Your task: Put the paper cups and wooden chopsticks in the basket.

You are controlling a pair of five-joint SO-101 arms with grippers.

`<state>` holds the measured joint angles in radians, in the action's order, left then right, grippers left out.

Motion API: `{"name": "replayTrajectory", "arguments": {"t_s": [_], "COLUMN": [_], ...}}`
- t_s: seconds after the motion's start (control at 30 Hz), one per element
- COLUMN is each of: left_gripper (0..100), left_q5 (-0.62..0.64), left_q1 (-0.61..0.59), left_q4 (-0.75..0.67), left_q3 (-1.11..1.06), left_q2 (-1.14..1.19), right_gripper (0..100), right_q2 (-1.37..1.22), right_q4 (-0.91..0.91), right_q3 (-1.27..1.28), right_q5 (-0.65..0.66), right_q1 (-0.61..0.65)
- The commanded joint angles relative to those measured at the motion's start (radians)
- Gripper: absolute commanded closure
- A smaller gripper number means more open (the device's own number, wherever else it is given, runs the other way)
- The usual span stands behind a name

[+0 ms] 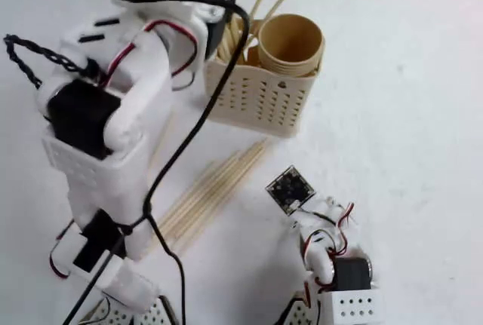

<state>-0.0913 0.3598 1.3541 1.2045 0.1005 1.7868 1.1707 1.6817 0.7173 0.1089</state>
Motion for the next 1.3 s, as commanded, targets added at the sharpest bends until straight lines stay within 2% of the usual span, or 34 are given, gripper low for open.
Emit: {"name": "replayTrajectory", "arguments": {"t_s": [0.0,0.2,0.6,0.73,0.97,1.13,1.27], "left_gripper": [98,97,97,92,92,92,92], "left_q5": [0.040,0.041,0.041,0.041,0.040,0.034,0.037], "left_q1": [0.013,0.002,-0.067,-0.068,-0.068,-0.088,-0.148], "left_q4": [-0.258,-0.399,-0.376,-0.361,-0.344,-0.252,0.038], "left_q3": [-0.075,-0.160,-0.167,-0.169,-0.166,-0.153,-0.069], "left_q2": [0.024,0.128,0.185,0.185,0.183,0.173,0.117], "right_gripper": [98.1,98.1,98.1,98.1,98.1,98.1,98.1], "right_q2": [0.004,0.004,0.004,0.004,0.004,0.004,0.004], "right_q4": [0.005,0.005,0.005,0.005,0.005,0.004,0.004], "right_q3": [0.009,0.009,0.009,0.009,0.009,0.009,0.009], "right_q5": [0.011,0.011,0.011,0.011,0.011,0.011,0.011], "right_q1": [0.008,0.008,0.008,0.008,0.008,0.008,0.008]}}
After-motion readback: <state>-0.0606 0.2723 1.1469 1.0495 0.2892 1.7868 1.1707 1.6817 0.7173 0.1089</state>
